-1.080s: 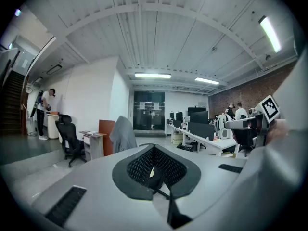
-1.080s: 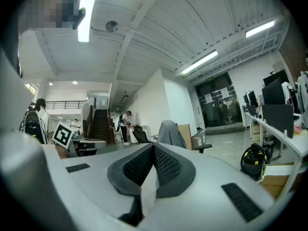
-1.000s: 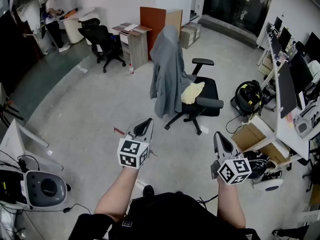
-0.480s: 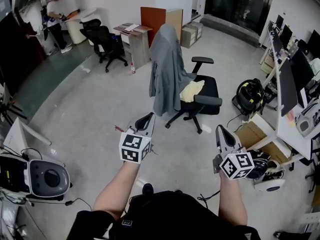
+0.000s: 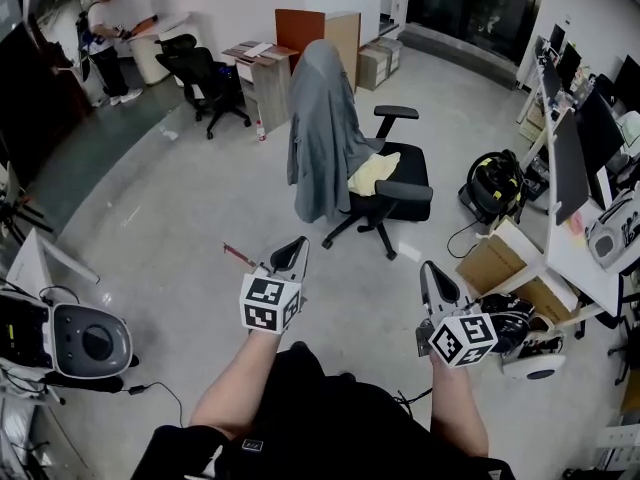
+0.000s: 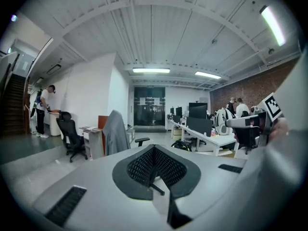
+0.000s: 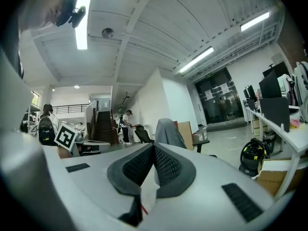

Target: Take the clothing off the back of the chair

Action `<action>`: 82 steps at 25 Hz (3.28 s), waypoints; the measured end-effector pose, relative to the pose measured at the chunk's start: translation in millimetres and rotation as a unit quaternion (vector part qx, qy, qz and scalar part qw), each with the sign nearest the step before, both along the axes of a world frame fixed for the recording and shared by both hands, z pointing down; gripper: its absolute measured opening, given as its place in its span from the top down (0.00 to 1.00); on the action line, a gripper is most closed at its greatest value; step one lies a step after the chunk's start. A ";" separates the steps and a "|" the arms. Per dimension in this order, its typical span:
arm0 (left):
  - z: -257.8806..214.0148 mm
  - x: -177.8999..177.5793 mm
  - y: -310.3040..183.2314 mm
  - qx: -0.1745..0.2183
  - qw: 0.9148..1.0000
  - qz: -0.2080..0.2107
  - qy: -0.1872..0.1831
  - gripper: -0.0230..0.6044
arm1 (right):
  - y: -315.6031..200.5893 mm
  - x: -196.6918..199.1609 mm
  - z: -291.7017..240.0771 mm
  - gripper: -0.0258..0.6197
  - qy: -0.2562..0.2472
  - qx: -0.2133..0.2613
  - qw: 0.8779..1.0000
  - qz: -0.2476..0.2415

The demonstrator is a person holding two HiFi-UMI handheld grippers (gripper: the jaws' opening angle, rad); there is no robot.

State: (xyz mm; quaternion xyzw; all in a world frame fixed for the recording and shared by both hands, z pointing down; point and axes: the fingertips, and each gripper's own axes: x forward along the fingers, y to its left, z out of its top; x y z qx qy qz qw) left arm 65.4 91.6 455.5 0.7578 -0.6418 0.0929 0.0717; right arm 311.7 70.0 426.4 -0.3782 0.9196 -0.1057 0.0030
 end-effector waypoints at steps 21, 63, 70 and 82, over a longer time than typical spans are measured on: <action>40.5 -82.1 -138.8 -0.024 0.999 0.006 0.029 0.96 | -137.2 -94.9 32.0 0.93 0.031 -0.048 0.998 -0.027; 83.3 -220.6 -473.3 -0.110 0.992 -0.045 -0.045 0.69 | -491.0 -325.7 66.1 0.73 0.033 -0.081 0.978 -0.190; 83.9 -241.8 -500.5 -0.111 0.989 -0.087 -0.036 0.70 | -532.6 -351.4 83.5 0.71 0.044 -0.099 0.967 -0.229; 86.3 -285.9 -541.2 -0.128 0.979 -0.159 -0.007 0.78 | -561.4 -381.0 107.9 0.66 0.059 -0.119 0.949 -0.284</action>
